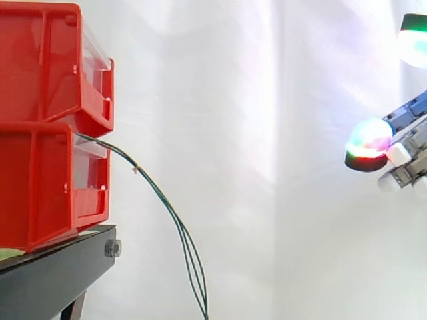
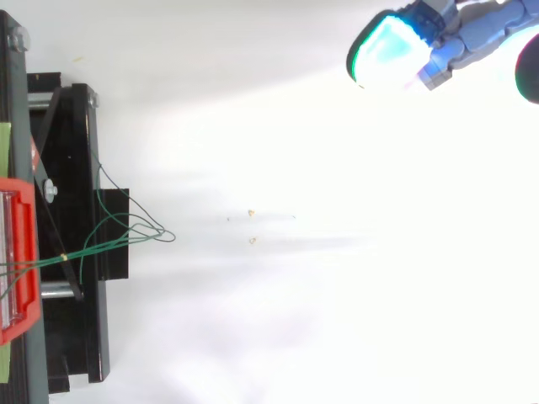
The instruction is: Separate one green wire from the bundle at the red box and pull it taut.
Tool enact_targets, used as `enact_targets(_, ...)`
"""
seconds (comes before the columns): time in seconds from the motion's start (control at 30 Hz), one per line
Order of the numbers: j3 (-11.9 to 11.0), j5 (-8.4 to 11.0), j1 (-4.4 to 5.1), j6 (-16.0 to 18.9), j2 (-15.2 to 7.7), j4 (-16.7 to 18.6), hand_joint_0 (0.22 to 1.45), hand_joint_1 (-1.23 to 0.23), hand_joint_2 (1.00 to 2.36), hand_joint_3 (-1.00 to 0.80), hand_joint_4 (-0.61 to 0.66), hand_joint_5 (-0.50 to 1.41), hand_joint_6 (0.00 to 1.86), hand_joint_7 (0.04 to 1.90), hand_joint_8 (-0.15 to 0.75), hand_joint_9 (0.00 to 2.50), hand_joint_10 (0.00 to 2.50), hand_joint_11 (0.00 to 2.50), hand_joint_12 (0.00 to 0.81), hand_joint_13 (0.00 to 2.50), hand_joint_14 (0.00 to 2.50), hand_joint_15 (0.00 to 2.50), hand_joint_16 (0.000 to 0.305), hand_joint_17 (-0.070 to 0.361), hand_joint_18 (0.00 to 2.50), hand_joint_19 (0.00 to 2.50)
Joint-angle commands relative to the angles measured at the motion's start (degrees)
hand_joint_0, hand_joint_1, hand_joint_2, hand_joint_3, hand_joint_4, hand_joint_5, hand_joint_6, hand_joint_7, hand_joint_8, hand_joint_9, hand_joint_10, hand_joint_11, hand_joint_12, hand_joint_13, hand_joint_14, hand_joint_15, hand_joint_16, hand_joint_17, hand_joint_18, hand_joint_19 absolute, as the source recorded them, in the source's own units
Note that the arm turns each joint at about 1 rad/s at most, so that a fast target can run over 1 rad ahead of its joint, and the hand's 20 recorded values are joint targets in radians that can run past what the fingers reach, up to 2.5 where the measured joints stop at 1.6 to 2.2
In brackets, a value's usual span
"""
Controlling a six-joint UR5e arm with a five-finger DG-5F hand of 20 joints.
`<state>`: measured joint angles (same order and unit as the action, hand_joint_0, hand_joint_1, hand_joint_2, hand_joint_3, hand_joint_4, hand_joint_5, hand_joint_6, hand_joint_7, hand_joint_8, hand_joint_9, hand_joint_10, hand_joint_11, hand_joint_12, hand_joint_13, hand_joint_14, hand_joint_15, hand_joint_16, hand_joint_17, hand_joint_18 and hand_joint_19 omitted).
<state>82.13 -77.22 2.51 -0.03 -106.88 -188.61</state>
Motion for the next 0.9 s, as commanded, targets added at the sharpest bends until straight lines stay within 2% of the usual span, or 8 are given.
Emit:
enact_targets(0.0,-0.04,-0.03,-0.05,0.3,0.0,0.7,0.51,-0.54,1.01,-0.44,0.22,-0.2,0.5,0.7,0.233,0.54,0.0,0.1,0.316,0.28,0.0,0.05,0.044,0.099,0.29,0.3)
enact_targets(0.2,0.22,0.14,0.04,-0.23,-0.26,4.48,0.51,-0.54,1.01,-0.44,0.22,-0.2,0.5,0.7,0.233,0.54,0.0,0.1,0.316,0.28,0.0,0.05,0.044,0.099,0.29,0.3)
enact_targets(0.37,5.67,0.67,0.21,0.03,-0.26,10.72,0.51,-0.54,1.0,-0.44,0.22,-0.2,0.5,0.7,0.234,0.54,0.0,0.09,0.321,0.29,0.0,0.05,0.045,0.1,0.3,0.3)
enact_targets(0.43,6.28,0.76,0.39,-0.5,-0.26,13.01,0.51,-0.54,1.0,-0.44,0.22,-0.2,0.5,0.7,0.234,0.54,0.0,0.09,0.321,0.29,0.0,0.05,0.045,0.101,0.3,0.3)
enact_targets(0.5,6.46,1.37,0.48,-0.76,-0.26,16.52,0.51,-0.54,1.01,-0.44,0.22,-0.2,0.5,0.7,0.234,0.54,0.0,0.09,0.322,0.29,0.0,0.05,0.045,0.101,0.3,0.3)
enact_targets(0.6,6.46,2.87,0.57,-1.55,-0.26,18.54,0.51,-0.54,1.01,-0.44,0.22,-0.2,0.5,0.7,0.235,0.54,0.0,0.09,0.322,0.29,0.0,0.05,0.045,0.101,0.3,0.3)
enact_targets(0.67,6.55,5.06,0.57,-2.96,-1.23,19.07,0.51,-0.54,1.01,-0.44,0.22,-0.2,0.5,0.7,0.236,0.54,0.0,0.1,0.323,0.29,0.0,0.05,0.045,0.101,0.3,0.3)
enact_targets(0.87,6.46,5.59,0.65,-3.22,-2.46,20.3,0.51,-0.54,1.0,-0.44,0.22,-0.2,0.5,0.7,0.236,0.54,0.0,0.1,0.324,0.29,0.0,0.05,0.045,0.101,0.3,0.3)
